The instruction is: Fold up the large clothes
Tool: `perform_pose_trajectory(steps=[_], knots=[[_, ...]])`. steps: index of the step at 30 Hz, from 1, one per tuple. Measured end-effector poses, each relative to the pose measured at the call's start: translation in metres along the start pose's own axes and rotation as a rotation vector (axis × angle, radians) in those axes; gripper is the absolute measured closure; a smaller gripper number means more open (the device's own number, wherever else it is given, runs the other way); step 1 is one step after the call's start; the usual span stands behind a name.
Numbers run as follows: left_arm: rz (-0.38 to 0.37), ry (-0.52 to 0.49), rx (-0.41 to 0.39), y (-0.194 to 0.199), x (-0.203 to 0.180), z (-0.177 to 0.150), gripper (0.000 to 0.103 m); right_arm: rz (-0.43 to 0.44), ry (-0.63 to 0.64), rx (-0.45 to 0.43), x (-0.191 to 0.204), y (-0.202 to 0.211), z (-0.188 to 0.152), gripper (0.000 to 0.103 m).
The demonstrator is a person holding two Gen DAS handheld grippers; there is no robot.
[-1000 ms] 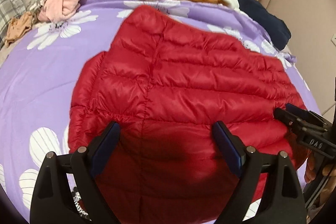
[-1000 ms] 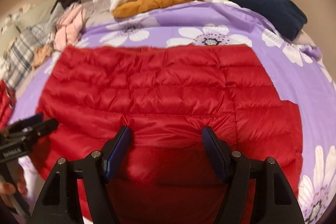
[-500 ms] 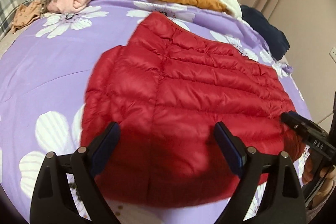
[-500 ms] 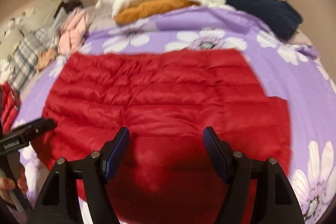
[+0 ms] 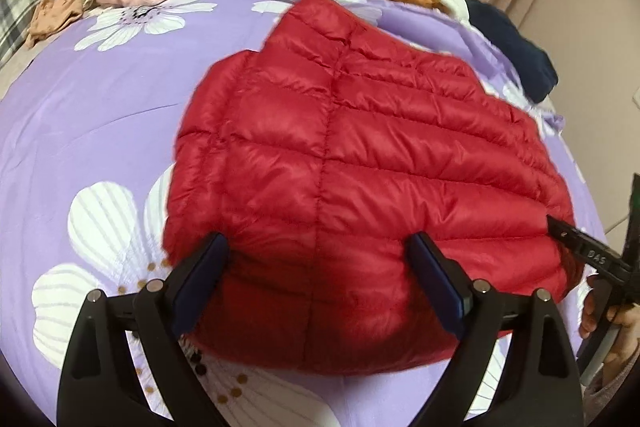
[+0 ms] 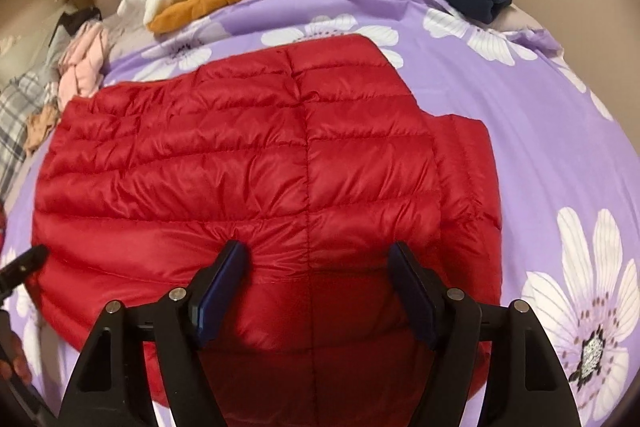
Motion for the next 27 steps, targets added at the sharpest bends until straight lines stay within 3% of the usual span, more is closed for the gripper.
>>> perform_pose_trajectory(steps=[3, 7, 10, 17, 20, 24, 27], knots=[[-0.048, 0.064, -0.020, 0.018, 0.015, -0.001, 0.011, -0.003, -0.014, 0.001, -0.002, 0.011, 0.000, 0.029], [-0.121, 0.211, -0.040, 0.037, 0.046, 0.003, 0.009, -0.033, 0.004, -0.073, 0.005, 0.036, 0.003, 0.029], [-0.195, 0.339, 0.003, 0.035, 0.068, 0.002, 0.007, -0.016, 0.026, -0.106, 0.016, 0.043, 0.010, 0.029], [-0.373, 0.572, 0.104, 0.016, 0.103, -0.003, 0.005, 0.113, 0.068, -0.175, 0.061, 0.047, 0.036, 0.029], [-0.412, 0.595, 0.109, 0.015, 0.106, 0.000, 0.002, 0.161, 0.073, -0.179, 0.078, 0.041, 0.046, 0.029], [-0.432, 0.595, 0.121, 0.013, 0.104, 0.006, 0.001, 0.162, 0.044, -0.163, 0.086, 0.027, 0.052, 0.042], [-0.453, 0.596, 0.130, 0.008, 0.101, 0.009, 0.001, 0.169, 0.009, -0.156, 0.086, 0.020, 0.055, 0.044]])
Point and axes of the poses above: each gripper's, at about its wrist camera, not at the fingertips, and y roughly against the way its jaws point, x to its left, z to its top, the point moved 1 cm from there along -y, roughly the way its jaws point, and after that the axes turned 15 degrees about y, right-handed, at the moved point
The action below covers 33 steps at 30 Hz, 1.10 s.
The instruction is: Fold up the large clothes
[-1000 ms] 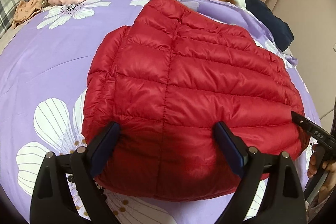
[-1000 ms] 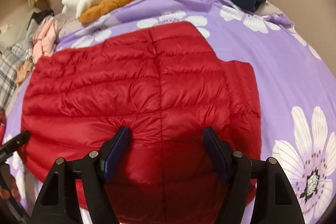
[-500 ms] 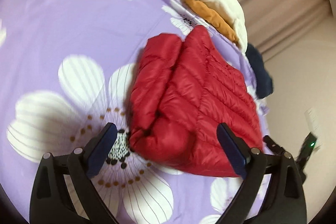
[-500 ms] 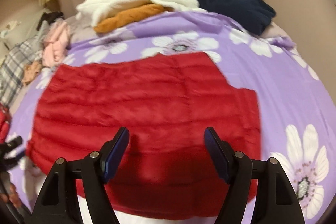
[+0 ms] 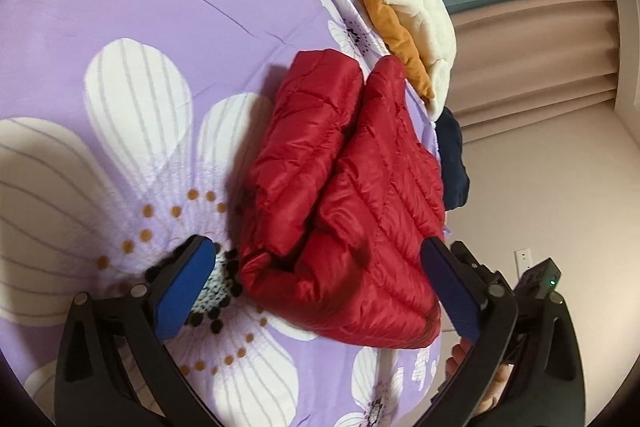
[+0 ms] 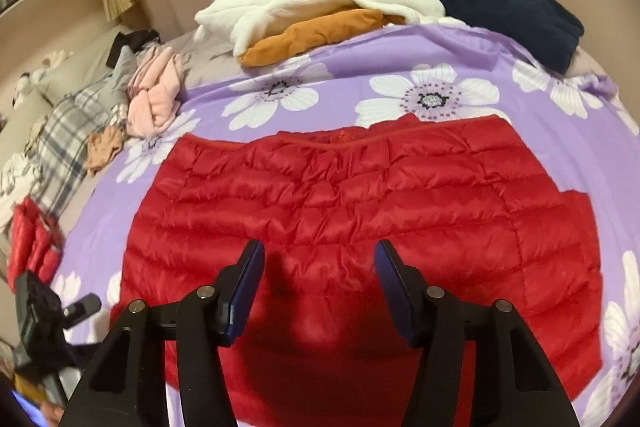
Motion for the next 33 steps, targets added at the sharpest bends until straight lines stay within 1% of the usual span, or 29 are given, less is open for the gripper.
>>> perform_pose_trajectory(steps=[5, 10, 16, 21, 26, 33], knots=[[0.026, -0.039, 0.045, -0.021, -0.011, 0.001, 0.001, -0.001, 0.007, 0.051, 0.007, -0.015, -0.002, 0.044], [0.041, -0.063, 0.060, -0.034, -0.016, 0.002, 0.001, -0.033, 0.065, 0.095, 0.016, -0.028, -0.004, 0.044], [0.052, -0.078, 0.077, -0.044, -0.019, 0.004, 0.001, -0.052, 0.098, 0.133, 0.018, -0.038, -0.004, 0.044], [0.061, -0.096, 0.088, -0.053, -0.024, 0.004, 0.001, -0.052, 0.105, 0.136, 0.019, -0.043, -0.006, 0.044], [0.097, -0.131, 0.101, -0.065, -0.031, 0.002, 0.001, -0.042, 0.102, 0.119, 0.017, -0.045, -0.010, 0.044], [0.087, -0.104, 0.127, -0.076, -0.033, 0.009, 0.001, -0.008, 0.086, 0.095, 0.014, -0.046, -0.014, 0.044]])
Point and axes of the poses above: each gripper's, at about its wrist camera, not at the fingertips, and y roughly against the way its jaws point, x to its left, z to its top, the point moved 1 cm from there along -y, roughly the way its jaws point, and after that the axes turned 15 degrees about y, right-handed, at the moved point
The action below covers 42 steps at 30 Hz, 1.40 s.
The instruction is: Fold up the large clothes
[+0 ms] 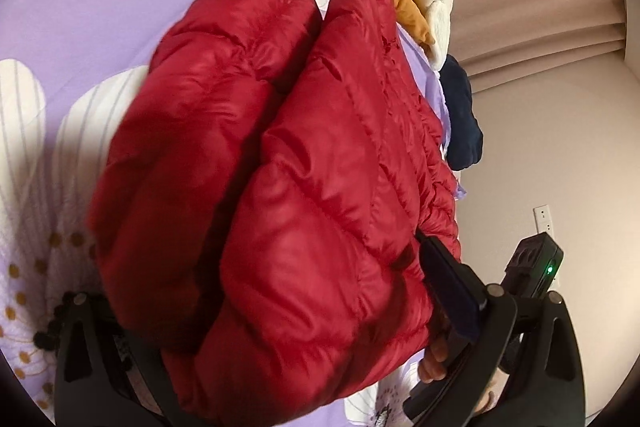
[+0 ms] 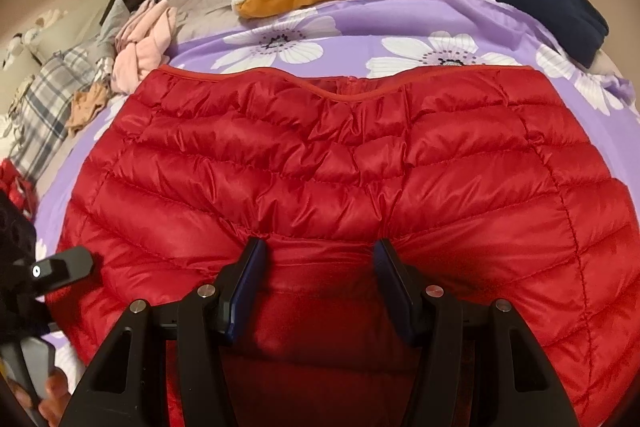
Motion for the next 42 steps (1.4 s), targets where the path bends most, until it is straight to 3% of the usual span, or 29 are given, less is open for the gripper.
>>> perform_pose_trajectory(steps=[5, 11, 15, 23, 28, 36, 42], knots=[[-0.026, 0.039, -0.019, 0.004, 0.001, 0.003, 0.008, 0.029, -0.006, -0.023, -0.003, 0.000, -0.003, 0.044], [-0.023, 0.069, -0.084, 0.016, -0.003, 0.004, 0.043, 0.064, -0.019, -0.040, -0.006, 0.001, -0.005, 0.044], [0.018, -0.021, -0.155, 0.023, -0.027, -0.004, 0.060, 0.080, -0.030, -0.045, -0.007, 0.002, -0.005, 0.044], [0.137, -0.367, -0.301, 0.018, -0.110, -0.046, 0.064, 0.132, -0.092, -0.066, -0.015, 0.003, -0.008, 0.044], [0.187, -0.592, -0.310, -0.008, -0.154, -0.083, 0.064, 0.191, -0.151, -0.081, -0.025, 0.002, -0.011, 0.044], [0.221, -0.686, -0.256, -0.035, -0.172, -0.093, 0.064, 0.302, -0.165, -0.039, -0.047, 0.007, -0.004, 0.047], [0.278, -0.731, -0.251, -0.045, -0.177, -0.096, 0.063, 0.257, -0.148, -0.144, -0.077, 0.072, -0.018, 0.047]])
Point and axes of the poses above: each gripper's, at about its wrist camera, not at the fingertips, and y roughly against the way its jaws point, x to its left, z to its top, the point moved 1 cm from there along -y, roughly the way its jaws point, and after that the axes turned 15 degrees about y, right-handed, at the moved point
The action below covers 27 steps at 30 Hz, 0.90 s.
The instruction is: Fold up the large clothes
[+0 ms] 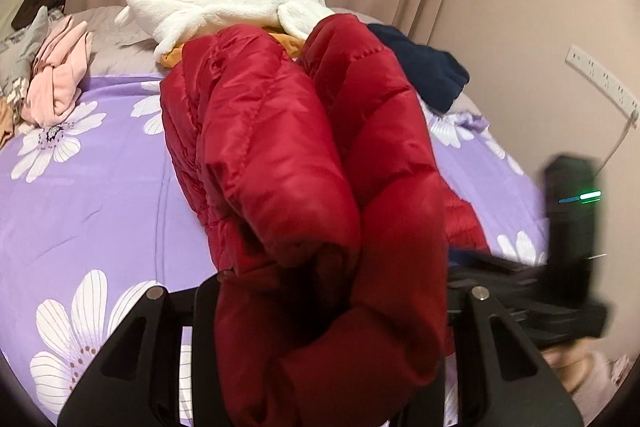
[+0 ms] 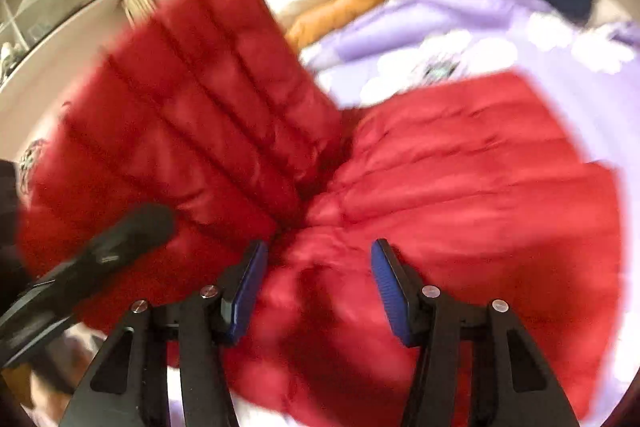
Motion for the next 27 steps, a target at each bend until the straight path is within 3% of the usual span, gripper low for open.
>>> perform_pose_trajectory(steps=[4, 7, 9, 19, 23, 27], knots=[[0.014, -0.021, 0.001, -0.005, -0.005, -0.001, 0.063, -0.158, 0.007, -0.064, -0.024, 0.050, -0.012, 0.047], [0.024, -0.048, -0.003, -0.005, -0.017, -0.005, 0.064, -0.284, -0.026, 0.000, -0.050, 0.053, -0.031, 0.047], [0.028, -0.073, -0.006, -0.005, -0.026, -0.009, 0.064, -0.300, -0.047, 0.034, -0.058, 0.046, -0.039, 0.057], [0.063, -0.303, 0.002, -0.023, -0.083, -0.042, 0.064, -0.105, -0.165, 0.014, -0.077, 0.010, -0.062, 0.058], [0.056, -0.415, 0.046, -0.041, -0.098, -0.057, 0.053, -0.061, -0.175, 0.010, -0.085, 0.010, -0.062, 0.058], [-0.002, -0.428, 0.104, -0.052, -0.091, -0.057, 0.046, -0.009, -0.235, -0.015, -0.105, 0.022, -0.062, 0.058]])
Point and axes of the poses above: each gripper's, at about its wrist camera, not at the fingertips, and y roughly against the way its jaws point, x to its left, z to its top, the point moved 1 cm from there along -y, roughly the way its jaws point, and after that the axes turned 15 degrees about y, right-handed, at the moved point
